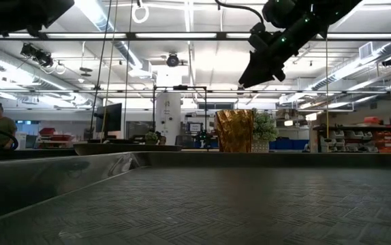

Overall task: Pick and place plate/cup/fork/spoon on tray
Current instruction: Put the orange glass on the top right of the black tray

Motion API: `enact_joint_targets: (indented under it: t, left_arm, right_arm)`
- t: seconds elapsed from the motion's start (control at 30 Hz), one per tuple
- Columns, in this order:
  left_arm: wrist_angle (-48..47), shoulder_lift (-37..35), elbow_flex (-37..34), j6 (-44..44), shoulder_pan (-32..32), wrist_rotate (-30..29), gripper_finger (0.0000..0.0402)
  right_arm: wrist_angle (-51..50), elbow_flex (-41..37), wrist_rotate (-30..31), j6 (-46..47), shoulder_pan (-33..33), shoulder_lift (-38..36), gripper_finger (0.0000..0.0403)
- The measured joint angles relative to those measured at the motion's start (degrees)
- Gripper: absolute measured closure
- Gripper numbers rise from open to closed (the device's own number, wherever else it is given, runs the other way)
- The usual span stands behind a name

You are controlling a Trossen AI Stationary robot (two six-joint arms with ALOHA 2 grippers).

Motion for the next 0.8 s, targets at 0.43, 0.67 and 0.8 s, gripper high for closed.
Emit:
enact_joint_targets:
  t: [0.43, 0.67, 0.8]
  left_arm:
    - [-1.4, 0.0, 0.0, 6.5, 0.0, 1.9, 0.0365]
    - [-9.6, 0.0, 0.0, -3.3, 0.0, 0.0, 0.0365]
    - [-9.4, 0.8, 0.0, -8.7, 0.0, 0.0, 0.0365]
  right_arm:
    - [0.1, 0.1, -2.2, 1.4, 2.7, 1.1, 0.0254]
    - [-1.7, 0.0, 3.8, 0.8, 5.4, 5.3, 0.0254]
    - [-8.7, 4.0, 2.1, -1.3, 3.8, 9.2, 0.0255]
